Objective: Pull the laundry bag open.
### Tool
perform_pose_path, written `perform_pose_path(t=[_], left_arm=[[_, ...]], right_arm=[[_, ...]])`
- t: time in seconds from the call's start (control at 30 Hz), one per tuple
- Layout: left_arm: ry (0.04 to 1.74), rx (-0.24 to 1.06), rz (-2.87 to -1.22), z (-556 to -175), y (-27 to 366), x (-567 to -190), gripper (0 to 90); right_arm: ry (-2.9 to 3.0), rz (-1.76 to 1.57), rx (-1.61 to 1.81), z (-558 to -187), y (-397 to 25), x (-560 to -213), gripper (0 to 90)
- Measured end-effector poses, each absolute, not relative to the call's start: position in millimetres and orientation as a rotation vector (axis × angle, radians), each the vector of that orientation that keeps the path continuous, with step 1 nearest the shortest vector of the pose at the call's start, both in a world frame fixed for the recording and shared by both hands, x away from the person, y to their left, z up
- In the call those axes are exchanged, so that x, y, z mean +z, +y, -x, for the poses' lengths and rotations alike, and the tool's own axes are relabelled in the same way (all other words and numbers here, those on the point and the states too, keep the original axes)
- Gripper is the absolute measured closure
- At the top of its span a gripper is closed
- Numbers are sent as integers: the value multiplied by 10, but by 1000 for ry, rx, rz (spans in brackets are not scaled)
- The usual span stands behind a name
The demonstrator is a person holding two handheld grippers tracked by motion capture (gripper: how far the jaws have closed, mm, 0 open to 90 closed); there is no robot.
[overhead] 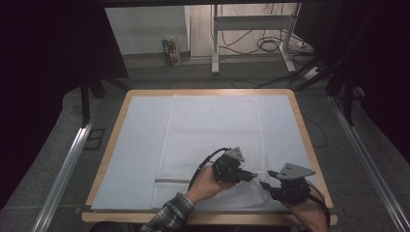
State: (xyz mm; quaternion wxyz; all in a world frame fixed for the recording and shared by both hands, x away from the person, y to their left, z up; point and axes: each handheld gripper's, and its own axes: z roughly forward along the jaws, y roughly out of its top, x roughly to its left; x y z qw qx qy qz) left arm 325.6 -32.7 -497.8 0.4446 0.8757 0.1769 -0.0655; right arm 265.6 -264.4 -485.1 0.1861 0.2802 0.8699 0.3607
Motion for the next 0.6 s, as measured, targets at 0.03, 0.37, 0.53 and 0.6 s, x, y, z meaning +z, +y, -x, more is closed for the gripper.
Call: perform_pose_path(t=[0.03,0.37,0.53,0.6], left_arm=[[443,-171,-2163,-3257,-326,-4981,867],[438,-220,-2131,-3293,-305,-5022,867],[439,-213,-2127,-3291,-305,-5011,865],[455,-218,-2117,-3300,-298,-4997,865]], right_arm=[[2450,-777,1010,-2670,-2630,-4854,433],[2531,-660,981,-2822,-2548,-4902,603],[2553,-659,930,-2831,-2525,-4925,782],[2543,-666,929,-2825,-2522,-4913,815]])
